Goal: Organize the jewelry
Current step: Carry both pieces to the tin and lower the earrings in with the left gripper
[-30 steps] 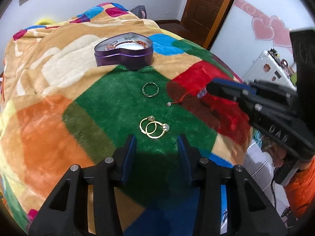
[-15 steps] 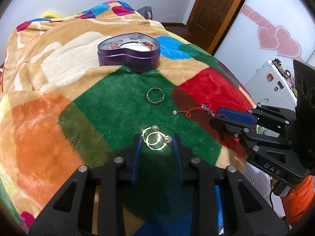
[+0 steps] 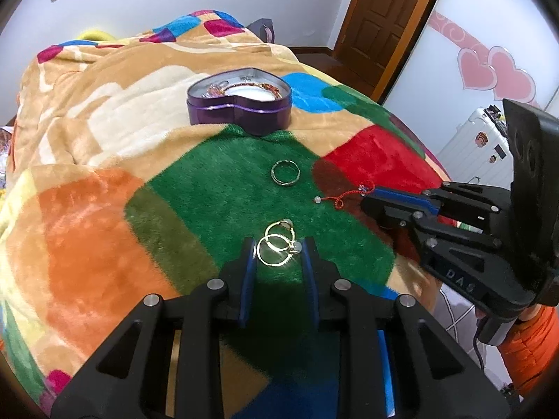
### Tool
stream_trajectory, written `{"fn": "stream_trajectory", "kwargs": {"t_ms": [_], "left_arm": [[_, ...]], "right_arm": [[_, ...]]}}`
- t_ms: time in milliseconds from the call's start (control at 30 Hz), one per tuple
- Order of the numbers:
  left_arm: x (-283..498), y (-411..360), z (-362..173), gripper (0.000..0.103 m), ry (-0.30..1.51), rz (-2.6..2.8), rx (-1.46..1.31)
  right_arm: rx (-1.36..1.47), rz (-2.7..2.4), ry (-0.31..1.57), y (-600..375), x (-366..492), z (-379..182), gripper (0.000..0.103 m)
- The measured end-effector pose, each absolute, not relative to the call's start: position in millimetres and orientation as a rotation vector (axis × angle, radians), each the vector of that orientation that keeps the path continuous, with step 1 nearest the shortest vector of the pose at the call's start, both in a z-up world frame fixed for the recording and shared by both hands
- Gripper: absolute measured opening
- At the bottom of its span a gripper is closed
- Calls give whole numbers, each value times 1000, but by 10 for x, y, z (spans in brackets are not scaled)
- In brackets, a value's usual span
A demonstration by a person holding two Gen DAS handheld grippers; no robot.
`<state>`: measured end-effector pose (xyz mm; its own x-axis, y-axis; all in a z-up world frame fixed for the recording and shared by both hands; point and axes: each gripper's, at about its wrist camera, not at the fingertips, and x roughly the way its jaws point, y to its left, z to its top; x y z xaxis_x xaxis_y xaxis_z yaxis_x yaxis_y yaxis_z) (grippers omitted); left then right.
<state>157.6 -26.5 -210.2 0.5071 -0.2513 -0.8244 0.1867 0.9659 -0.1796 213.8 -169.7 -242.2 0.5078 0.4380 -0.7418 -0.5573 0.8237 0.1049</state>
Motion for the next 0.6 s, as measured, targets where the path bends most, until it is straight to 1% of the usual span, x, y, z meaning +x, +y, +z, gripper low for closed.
{"fn": "stream_trajectory", "kwargs": {"t_ms": [600], "left_arm": [[1795, 20, -1501, 25, 841, -192, -81]], "right_arm": [[-36, 600, 663, -1693, 2304, -1752, 7]]}}
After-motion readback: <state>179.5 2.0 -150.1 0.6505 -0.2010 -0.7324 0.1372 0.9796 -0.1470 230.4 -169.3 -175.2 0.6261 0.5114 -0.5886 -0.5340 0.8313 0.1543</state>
